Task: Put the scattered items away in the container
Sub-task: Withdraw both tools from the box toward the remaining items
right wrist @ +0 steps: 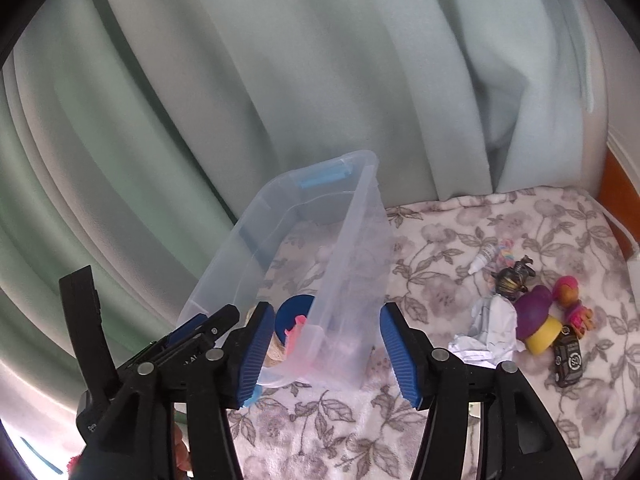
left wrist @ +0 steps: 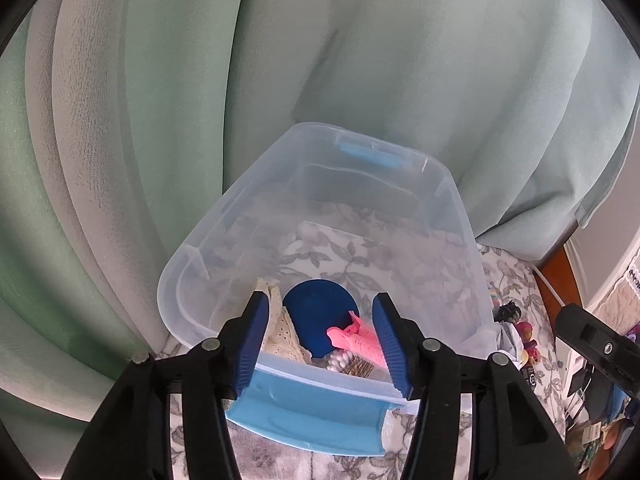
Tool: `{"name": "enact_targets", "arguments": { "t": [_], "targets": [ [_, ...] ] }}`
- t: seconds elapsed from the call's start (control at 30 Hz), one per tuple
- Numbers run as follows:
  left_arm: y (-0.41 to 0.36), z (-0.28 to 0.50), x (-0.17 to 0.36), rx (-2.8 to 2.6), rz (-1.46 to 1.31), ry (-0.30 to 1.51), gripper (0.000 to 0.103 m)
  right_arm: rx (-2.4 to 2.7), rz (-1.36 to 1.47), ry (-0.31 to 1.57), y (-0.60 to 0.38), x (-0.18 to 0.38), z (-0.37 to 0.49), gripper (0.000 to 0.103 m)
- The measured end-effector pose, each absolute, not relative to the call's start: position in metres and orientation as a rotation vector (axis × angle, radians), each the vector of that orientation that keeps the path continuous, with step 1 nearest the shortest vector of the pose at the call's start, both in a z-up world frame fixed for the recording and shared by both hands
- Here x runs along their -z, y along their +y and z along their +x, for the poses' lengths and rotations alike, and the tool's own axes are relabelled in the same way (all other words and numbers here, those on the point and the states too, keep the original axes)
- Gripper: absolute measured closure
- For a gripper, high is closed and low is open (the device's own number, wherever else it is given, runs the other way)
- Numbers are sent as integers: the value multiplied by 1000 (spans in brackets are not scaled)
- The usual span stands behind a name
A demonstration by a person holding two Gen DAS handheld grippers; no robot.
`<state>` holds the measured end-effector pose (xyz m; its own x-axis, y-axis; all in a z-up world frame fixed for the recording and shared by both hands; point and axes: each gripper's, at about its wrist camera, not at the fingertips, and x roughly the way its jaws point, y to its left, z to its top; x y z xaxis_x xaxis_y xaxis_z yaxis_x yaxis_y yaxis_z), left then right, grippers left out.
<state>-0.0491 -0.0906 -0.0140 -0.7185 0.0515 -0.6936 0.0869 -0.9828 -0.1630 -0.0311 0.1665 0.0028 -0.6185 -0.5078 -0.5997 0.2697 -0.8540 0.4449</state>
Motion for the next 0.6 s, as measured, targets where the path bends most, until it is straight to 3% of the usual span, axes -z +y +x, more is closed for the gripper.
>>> {"name": "enact_targets", "arguments": {
  "t": [0.33, 0.6],
  "targets": [
    [-61, -43, 10, 2880, 1212, 108, 26, 2578, 1048, -647, 255, 7, -22, 36],
    [-32, -45, 5, 2910, 1328, 101, 25, 2686, 1077, -788, 323, 23, -14, 33]
  ]
}}
